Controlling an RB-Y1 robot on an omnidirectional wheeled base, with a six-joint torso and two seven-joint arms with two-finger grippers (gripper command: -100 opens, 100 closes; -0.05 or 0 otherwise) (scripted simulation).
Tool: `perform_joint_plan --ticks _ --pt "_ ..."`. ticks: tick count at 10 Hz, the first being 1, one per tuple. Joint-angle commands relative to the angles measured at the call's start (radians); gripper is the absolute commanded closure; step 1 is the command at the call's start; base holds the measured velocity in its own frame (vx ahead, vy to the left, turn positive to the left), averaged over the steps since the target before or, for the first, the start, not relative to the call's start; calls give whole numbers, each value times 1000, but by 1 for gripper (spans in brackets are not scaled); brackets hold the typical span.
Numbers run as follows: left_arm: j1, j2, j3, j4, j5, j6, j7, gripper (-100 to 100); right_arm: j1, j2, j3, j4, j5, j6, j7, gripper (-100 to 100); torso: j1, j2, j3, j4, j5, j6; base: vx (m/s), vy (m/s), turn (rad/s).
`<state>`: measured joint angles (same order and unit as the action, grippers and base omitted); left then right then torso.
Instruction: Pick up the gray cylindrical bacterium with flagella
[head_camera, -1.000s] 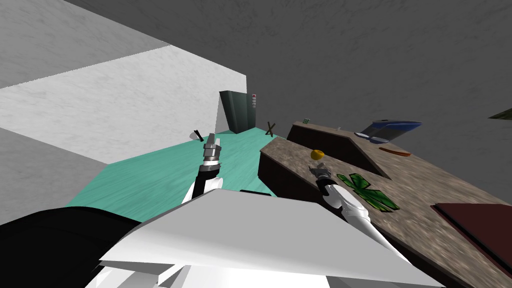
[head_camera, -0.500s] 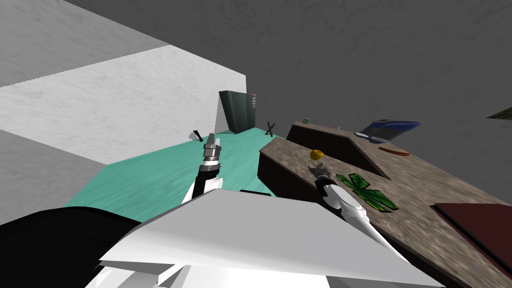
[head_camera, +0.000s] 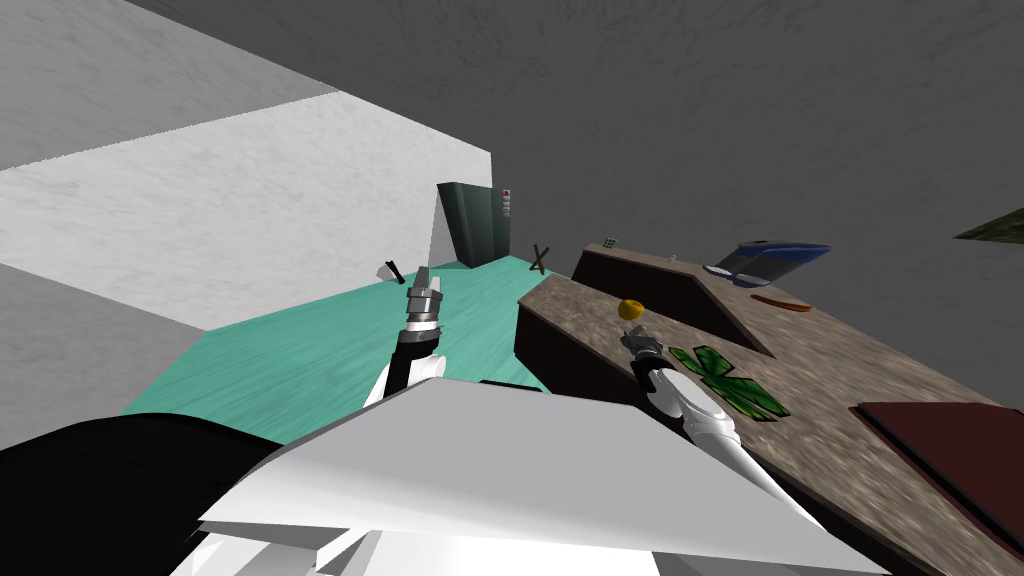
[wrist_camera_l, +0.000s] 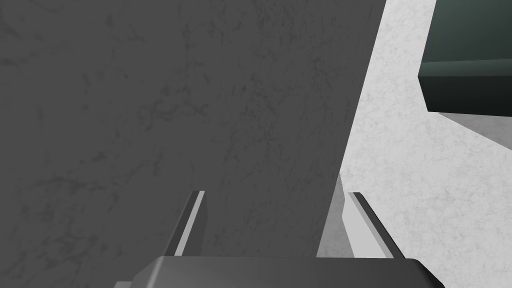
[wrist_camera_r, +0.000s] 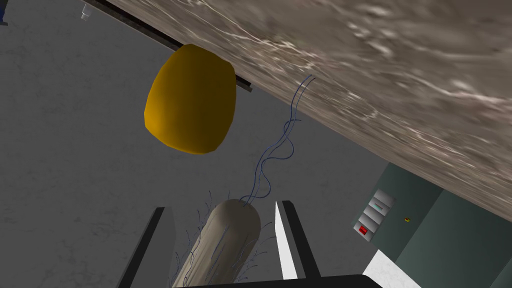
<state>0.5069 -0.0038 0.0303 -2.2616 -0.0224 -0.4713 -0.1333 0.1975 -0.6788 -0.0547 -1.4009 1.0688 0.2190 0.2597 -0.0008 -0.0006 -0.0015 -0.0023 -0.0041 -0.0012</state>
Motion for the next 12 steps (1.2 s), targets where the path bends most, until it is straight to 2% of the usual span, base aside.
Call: perform_joint_plan --ticks 1,2,4,5,7,8,9,12 --pt "0 0 0 0 0 0 0 0 0 0 0 0 0 0 0 0 0 0 0 0 0 0 0 0 0" --pt "0 0 0 0 0 0 0 0 -12 6 -14 31 -50 -32 50 100 0 0 0 0 0 0 -15 31 42" --pt "0 0 0 0 0 0 0 0 -12 6 -14 31 -98 -32 97 100 1 0 -1 -2 -3 -1 -17 29 7" --pt "0 0 0 0 0 0 0 0 -25 7 -34 61 -127 -60 126 100 1 0 -2 -3 -4 -1 -19 30 24" --pt "0 0 0 0 0 0 0 0 -25 7 -34 61 -189 -60 183 100 0 -1 -3 -4 -6 -1 -15 22 3" --pt "0 0 0 0 0 0 0 0 -25 7 -34 61 -199 -60 207 100 -1 -1 -3 -5 -7 -1 -1 5 -2" --pt "0 0 0 0 0 0 0 0 -38 8 -54 91 -238 -88 238 100 -2 -2 -4 -6 -7 -1 -18 22 28" --pt "0 0 0 0 0 0 0 0 -38 8 -54 91 -301 -88 318 100 -3 -2 -5 -7 -9 0 -9 16 0"
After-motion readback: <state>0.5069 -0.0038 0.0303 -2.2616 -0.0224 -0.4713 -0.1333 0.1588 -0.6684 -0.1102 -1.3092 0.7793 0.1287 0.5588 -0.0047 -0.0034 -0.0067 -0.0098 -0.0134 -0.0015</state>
